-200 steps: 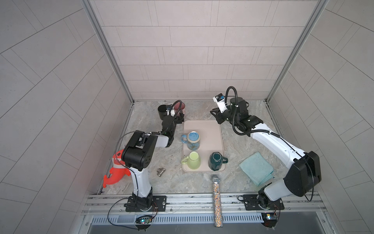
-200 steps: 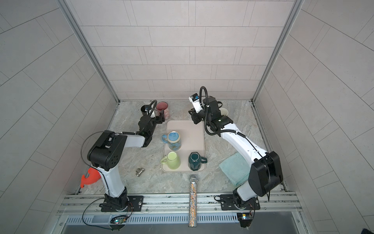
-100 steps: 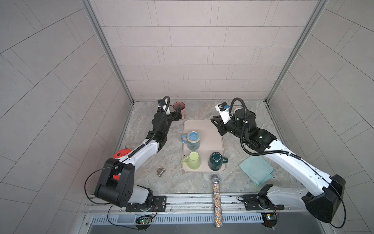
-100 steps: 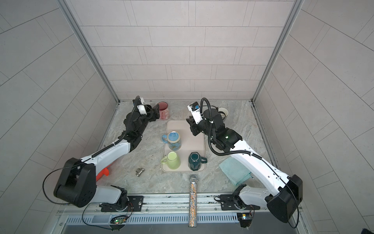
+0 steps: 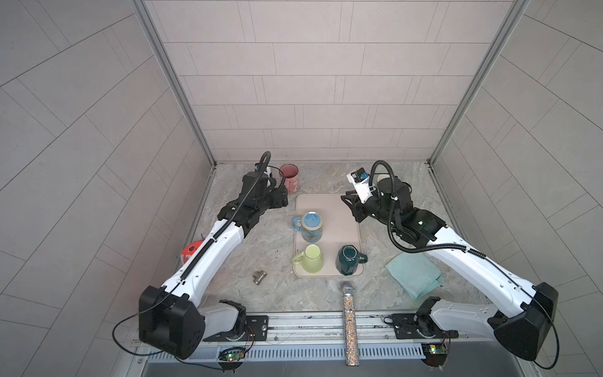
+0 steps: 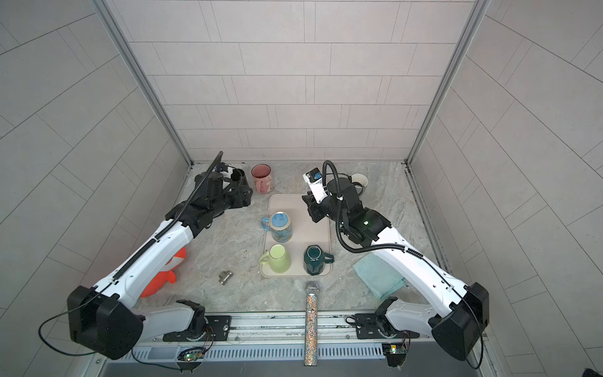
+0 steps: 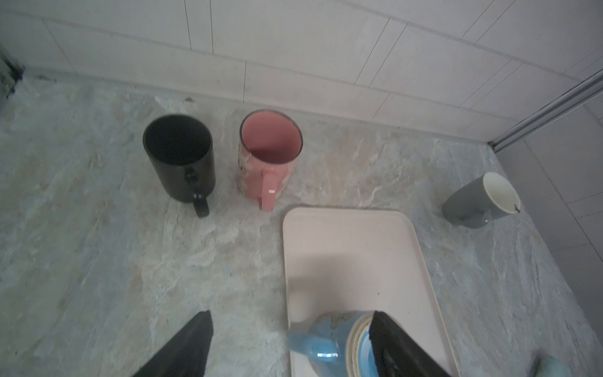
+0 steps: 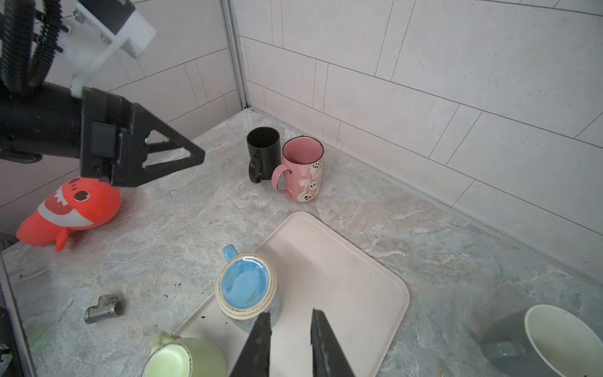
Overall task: Turn the mug right side up
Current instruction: 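Move the left gripper down to the blue mug's handle on the tray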
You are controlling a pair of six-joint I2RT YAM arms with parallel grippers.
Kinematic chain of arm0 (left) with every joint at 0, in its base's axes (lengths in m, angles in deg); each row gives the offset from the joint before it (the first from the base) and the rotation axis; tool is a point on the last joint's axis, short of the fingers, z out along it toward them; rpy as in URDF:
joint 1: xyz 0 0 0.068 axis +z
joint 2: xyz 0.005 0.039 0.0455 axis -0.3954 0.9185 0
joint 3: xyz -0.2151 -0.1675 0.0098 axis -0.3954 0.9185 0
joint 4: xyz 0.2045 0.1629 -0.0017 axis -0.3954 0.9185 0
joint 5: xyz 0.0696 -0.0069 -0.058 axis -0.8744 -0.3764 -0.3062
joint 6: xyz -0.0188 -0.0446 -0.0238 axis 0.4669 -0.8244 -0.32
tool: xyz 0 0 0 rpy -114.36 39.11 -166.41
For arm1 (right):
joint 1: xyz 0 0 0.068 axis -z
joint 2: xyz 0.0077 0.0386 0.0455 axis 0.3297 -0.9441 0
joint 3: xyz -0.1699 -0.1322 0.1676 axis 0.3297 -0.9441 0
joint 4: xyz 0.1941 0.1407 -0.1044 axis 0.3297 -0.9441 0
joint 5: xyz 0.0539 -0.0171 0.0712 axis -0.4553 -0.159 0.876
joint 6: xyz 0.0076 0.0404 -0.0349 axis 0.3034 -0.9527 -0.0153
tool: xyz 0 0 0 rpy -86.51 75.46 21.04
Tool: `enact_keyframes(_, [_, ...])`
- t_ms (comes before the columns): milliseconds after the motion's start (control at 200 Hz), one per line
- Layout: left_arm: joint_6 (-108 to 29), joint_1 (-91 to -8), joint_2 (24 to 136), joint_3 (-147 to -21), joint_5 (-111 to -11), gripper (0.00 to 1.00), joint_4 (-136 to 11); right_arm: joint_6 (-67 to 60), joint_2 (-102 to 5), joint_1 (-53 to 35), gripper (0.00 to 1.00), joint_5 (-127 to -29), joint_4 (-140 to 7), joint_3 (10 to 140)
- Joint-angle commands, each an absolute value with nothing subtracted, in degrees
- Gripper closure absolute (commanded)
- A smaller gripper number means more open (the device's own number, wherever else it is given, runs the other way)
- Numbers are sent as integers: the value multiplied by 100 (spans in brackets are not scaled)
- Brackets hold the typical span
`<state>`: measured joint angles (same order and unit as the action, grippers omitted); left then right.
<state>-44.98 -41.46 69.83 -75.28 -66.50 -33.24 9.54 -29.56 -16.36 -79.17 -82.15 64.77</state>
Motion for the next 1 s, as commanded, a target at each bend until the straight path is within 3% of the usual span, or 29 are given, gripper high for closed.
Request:
enact_keyframes(0, [-5144,-4131,6867,-7707,-6408,20,-1604,968,-3064,-1661,77,-7866,-8314,6606])
enact_keyframes(200, [-6159,-3938,6868,-7353,-6269,21,-1599,894,-3308,-1661,77,-7668,-8304,6689])
enact_keyframes(560, [-7747,-3831,7784,-7021,-4110,29,-2629,950,-3387,-1661,76,-7738,-8244,6637])
enact_keyframes(996, [-10087,-3742,7880,-6289,-4426,28,-3987,869,-3512,-1652,76,-7713,-8316,6532])
